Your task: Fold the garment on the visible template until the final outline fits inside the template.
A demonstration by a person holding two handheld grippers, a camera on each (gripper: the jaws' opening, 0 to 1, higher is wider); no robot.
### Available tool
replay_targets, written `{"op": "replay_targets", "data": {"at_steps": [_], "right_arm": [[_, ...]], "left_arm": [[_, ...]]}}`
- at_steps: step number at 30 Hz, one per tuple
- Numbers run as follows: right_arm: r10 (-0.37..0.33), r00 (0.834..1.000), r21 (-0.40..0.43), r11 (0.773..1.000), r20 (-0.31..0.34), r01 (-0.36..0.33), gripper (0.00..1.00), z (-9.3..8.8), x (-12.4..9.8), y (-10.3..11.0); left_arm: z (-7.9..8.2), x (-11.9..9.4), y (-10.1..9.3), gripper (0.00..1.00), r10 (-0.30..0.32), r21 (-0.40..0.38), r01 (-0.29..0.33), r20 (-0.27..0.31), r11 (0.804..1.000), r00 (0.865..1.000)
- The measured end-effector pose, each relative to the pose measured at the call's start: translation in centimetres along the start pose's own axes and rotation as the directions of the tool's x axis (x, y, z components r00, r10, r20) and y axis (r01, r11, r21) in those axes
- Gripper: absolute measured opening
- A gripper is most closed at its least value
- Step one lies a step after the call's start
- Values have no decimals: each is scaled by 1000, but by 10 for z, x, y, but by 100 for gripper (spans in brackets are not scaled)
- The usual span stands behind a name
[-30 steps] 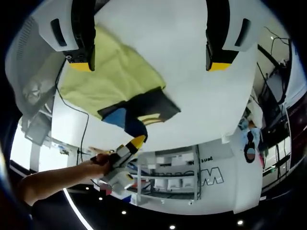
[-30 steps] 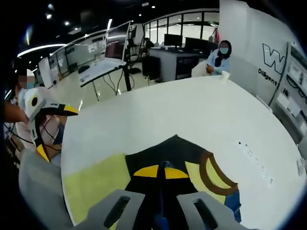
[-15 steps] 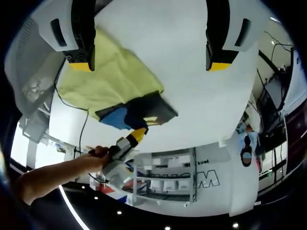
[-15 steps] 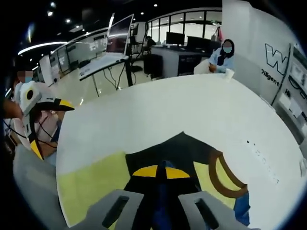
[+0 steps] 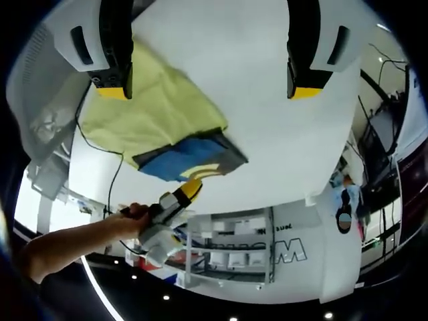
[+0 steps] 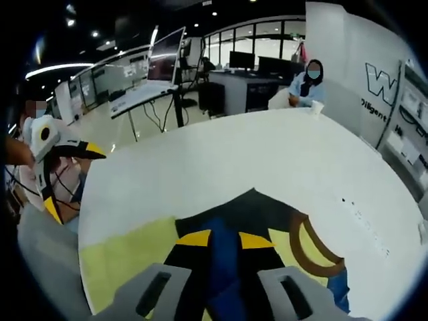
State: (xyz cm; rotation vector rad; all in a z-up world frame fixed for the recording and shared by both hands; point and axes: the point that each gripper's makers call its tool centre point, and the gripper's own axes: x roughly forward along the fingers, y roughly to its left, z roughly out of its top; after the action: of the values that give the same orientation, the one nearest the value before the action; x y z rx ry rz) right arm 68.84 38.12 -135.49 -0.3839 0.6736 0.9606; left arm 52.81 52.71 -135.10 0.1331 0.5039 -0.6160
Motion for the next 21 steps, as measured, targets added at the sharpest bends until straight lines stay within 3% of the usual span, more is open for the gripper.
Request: {"op": "replay_targets", "data": {"at_steps": [8, 21], "right_arm": [[-8, 999, -17, 1000, 45, 9, 24, 10, -7, 2], [-11, 998, -35, 999, 69, 14, 36, 0, -30, 4]], "left_arm": [[0, 1, -4, 99, -7, 2, 7, -3, 1000, 1000], [6, 5, -6, 99, -17, 12, 17, 3, 1000, 1000]]}}
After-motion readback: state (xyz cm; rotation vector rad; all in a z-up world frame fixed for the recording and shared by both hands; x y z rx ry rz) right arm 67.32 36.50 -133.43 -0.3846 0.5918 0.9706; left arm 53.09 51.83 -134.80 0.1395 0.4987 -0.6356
